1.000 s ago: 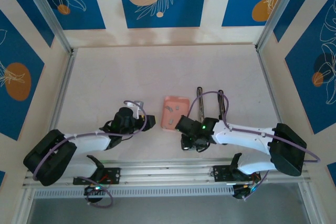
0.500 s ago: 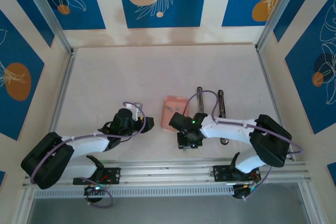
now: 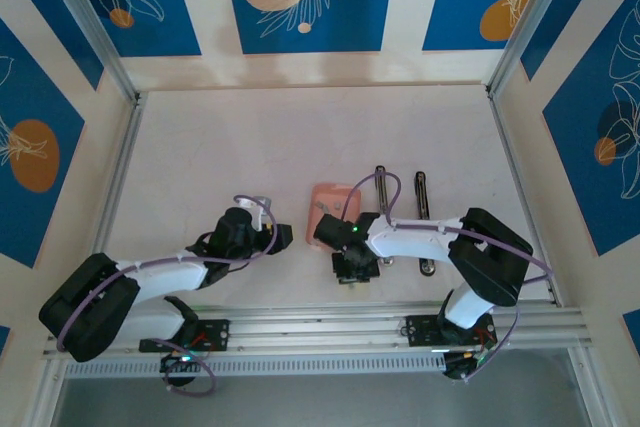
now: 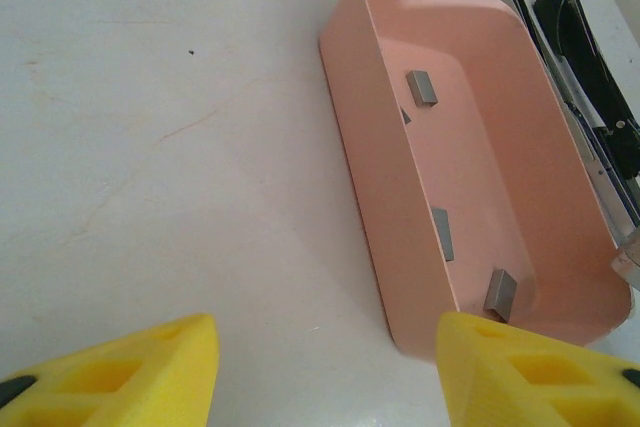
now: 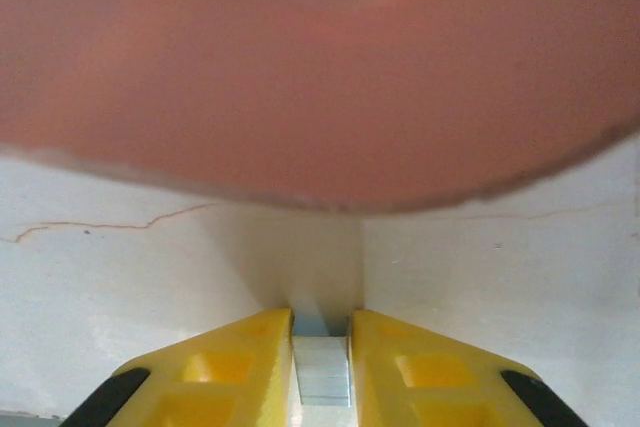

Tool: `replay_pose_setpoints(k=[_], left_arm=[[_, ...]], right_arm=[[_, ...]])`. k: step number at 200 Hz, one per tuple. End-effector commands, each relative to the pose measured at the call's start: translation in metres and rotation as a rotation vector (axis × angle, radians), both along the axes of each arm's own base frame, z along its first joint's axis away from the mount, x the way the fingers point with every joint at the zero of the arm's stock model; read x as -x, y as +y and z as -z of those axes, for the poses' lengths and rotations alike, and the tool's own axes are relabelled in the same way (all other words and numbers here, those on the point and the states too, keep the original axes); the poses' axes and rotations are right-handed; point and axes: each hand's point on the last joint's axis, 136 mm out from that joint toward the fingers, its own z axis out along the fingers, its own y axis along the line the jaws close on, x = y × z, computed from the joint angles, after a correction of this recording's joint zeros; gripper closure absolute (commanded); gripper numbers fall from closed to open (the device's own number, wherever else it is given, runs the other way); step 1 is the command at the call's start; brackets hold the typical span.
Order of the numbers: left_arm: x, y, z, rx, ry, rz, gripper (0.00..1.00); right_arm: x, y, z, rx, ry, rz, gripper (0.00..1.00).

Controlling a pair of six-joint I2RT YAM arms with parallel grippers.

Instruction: Load the staples into the stapler

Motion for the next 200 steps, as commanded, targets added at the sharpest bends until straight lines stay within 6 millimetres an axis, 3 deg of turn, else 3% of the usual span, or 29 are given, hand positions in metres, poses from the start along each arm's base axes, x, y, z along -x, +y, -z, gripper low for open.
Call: replay_pose_setpoints(k=[1,66,141,200], left_arm=[[0.004,0.002,0.004,-0.023,-0.006,0.009,0.41],[0.004,0.002,0.0,-0.032,-0.024,0.019,0.41],[0.0,-0.004,-0.019,-0.063,-0.078,0.07,0.41],[-0.005,-0.023,-0.041,-0.095,-0.056,0.147,0.42]], right_arm=[[0.009,-0.001,0.005,0.0,0.05,0.02,0.79],[0.003,-0.005,0.005,-0.003,0.027,0.048,0.85],[-0.015,-0.009,-0.037,-0.116,-0.124,0.071,0.85],[-0.038,-0.022,-0.07,-0.293,-0.222,0.119,0.86]])
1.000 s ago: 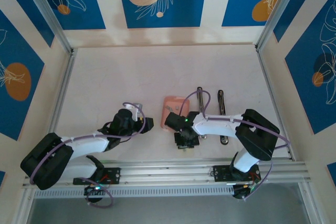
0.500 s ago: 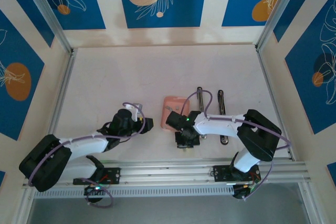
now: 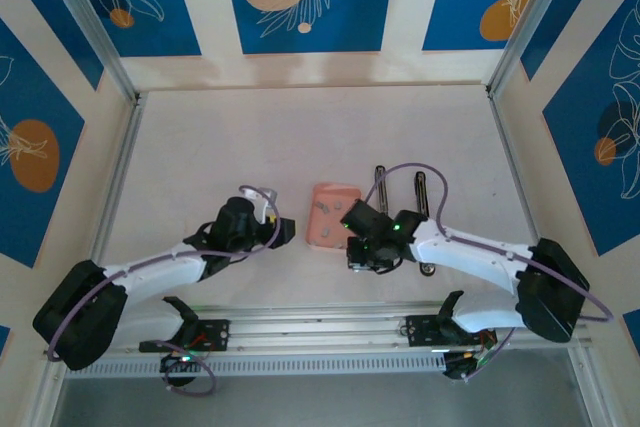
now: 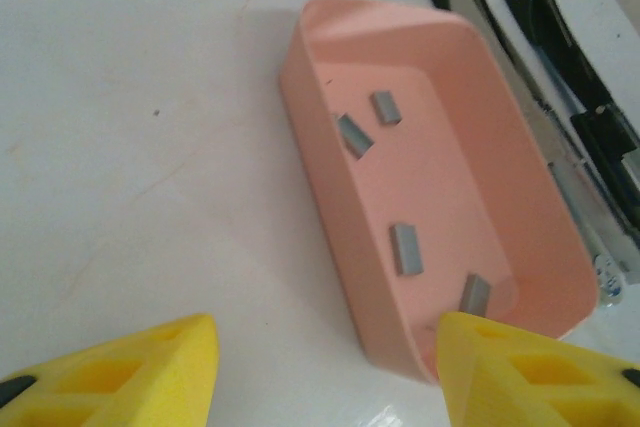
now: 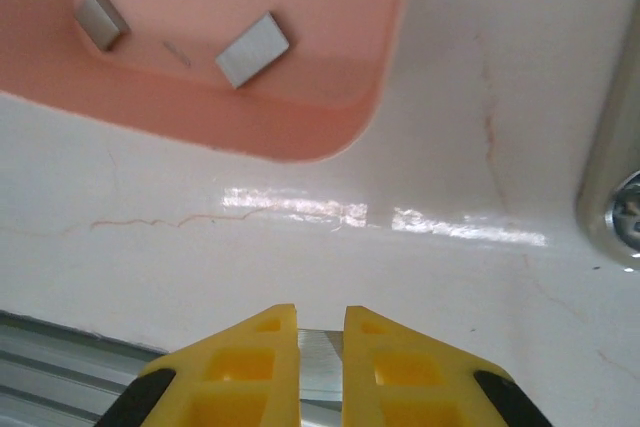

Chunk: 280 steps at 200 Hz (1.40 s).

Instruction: Load the staples into the stapler

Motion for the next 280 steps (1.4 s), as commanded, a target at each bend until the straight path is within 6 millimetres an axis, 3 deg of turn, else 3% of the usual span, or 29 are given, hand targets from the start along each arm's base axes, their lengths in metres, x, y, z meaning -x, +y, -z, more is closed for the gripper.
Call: replay_pose_setpoints(k=[1,70,91,116,161,195,228,280], left_arm=[[0.003,-0.013,-0.011,-0.032,0.004,0.068,0.41],[-0.017,-0.079,-0.044,-0.093,0.004,0.161,0.37],[-0.027,-0.108,-0.05,-0.151,-0.008,0.145,0.34],[-0.032,-0.157,-0.058,-0.174,-0.011,0.165,0.34],[-0.031,-0.236,-0.042,-0.297,0.031,0.201,0.34],[-0.032,-0.285,-0.028,-0.272,0.058,0.209,0.39],[-0.032,-0.311,-0.016,-0.312,0.04,0.234,0.39],[-0.028,-0.334,0.01,-0.394,0.02,0.262,0.36]], right_arm=[[-0.01,-0.007,-0.011,-0.06,-0.042,0.008,0.86],[-0.056,-0.057,-0.049,-0.258,-0.151,0.074,0.86],[-0.073,-0.08,-0.056,-0.308,-0.178,0.133,0.86],[-0.094,-0.117,-0.063,-0.343,-0.232,0.265,0.86],[-0.123,-0.189,-0.073,-0.381,-0.339,0.5,0.86],[-0.128,-0.22,-0.061,-0.348,-0.336,0.581,0.86],[-0.13,-0.243,-0.052,-0.295,-0.338,0.644,0.86],[-0.136,-0.259,-0.046,-0.249,-0.329,0.69,0.86]])
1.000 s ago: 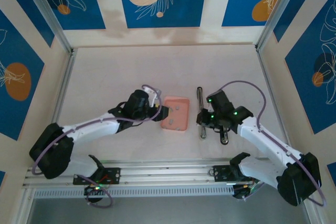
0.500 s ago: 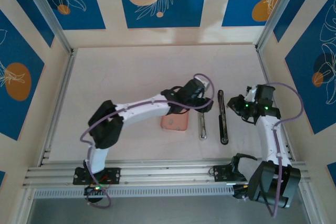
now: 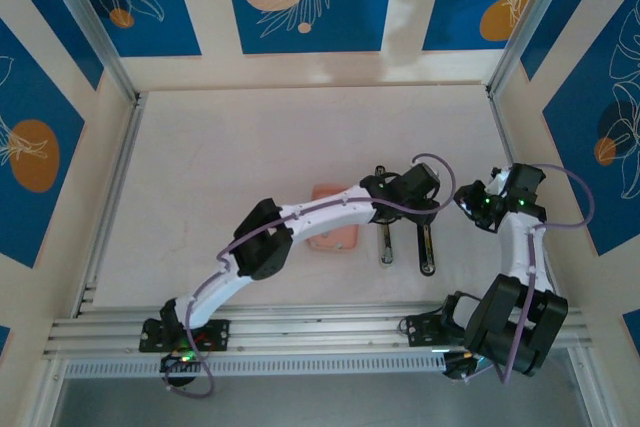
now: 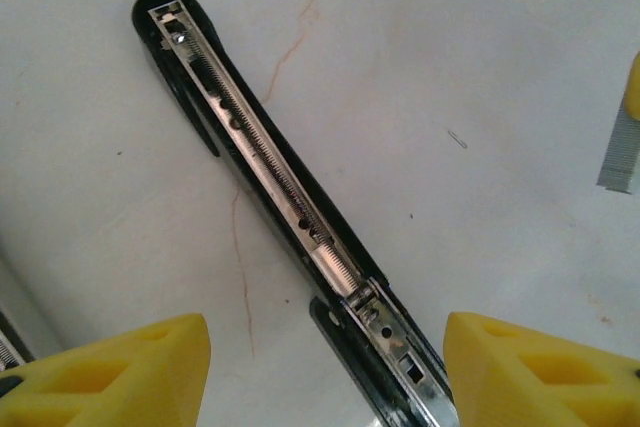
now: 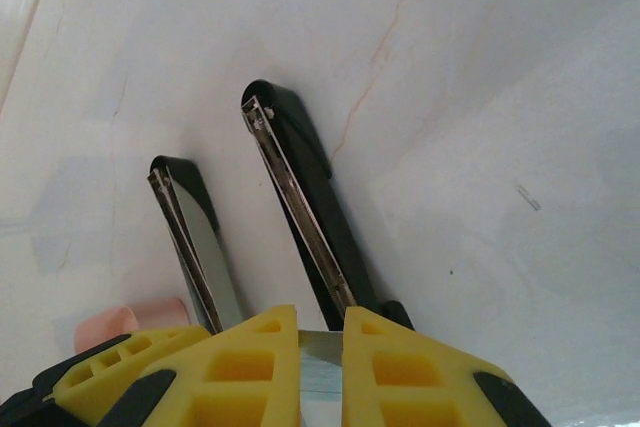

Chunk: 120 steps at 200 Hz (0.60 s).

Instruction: Load the staples into the stapler

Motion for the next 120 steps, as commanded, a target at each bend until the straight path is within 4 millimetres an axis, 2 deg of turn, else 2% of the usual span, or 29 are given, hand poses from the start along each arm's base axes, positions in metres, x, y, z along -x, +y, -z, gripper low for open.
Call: replay_pose_setpoints(k=[1,28,93,120], left_arm=[[0.007,0.0,0.016,-0.079,-0.01,0.012,0.36],[0.011,-0.009,0.026,-0.083,-0.02,0.025,0.36],[0.022,-0.029,0.046,-0.074,-0.01,0.071,0.37],[0.023,-0.031,0.054,-0.087,-0.008,0.073,0.44]], right_arm=[[-0.003,-0.009,0.001,0.038,0.004,0.008,0.86],[0.0,-0.018,0.007,0.092,0.042,0.021,0.86],[-0.002,-0.013,0.012,0.064,0.041,0.01,0.86],[-0.004,-0.011,0.012,0.061,0.045,-0.001,0.86]])
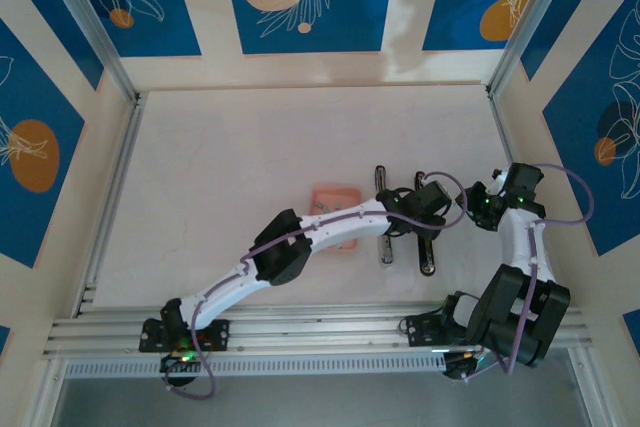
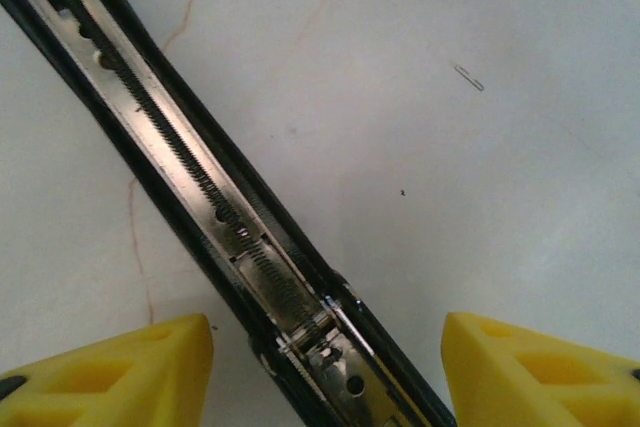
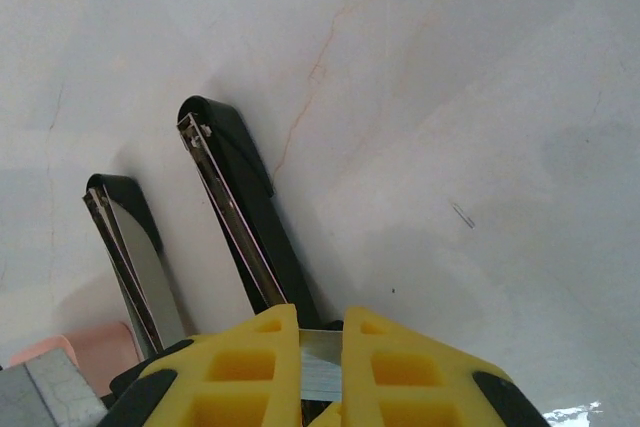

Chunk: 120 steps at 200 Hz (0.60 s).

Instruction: Load the staples into the stapler

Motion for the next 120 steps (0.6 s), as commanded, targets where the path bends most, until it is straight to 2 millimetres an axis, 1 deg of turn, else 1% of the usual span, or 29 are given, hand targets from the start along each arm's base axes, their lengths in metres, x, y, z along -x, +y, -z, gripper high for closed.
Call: replay_pose_setpoints(k=[1,11,19,46,67,97,112,120], left_arm=[[0.008,-0.006,0.005,-0.018,-0.007,0.028,0.45],[0.008,-0.006,0.007,-0.027,-0.013,0.03,0.5],[0.006,-0.005,0.006,-0.034,-0.021,0.032,0.52],[0.004,0.002,0.009,-0.075,-0.046,0.04,0.56],[0.002,0.006,0.01,-0.095,-0.054,0.045,0.6],[0.001,0.006,0.004,-0.092,-0.066,0.043,0.59],[0.001,0.004,-0.004,-0.073,-0.067,0.047,0.53],[0.001,0.002,-0.012,-0.056,-0.071,0.047,0.5]], right_arm=[[-0.004,0.003,-0.003,-0.007,-0.009,-0.021,0.86],[-0.004,0.004,-0.004,-0.007,-0.01,-0.024,0.86],[-0.004,0.005,-0.004,-0.007,-0.01,-0.027,0.86],[-0.006,0.009,-0.006,-0.013,-0.012,-0.04,0.86],[-0.008,0.011,-0.008,-0.006,-0.009,-0.052,0.86],[-0.01,0.017,-0.013,0.002,-0.012,-0.069,0.86],[-0.008,0.018,-0.016,0.005,-0.017,-0.073,0.86],[-0.008,0.018,-0.019,0.01,-0.022,-0.072,0.86]])
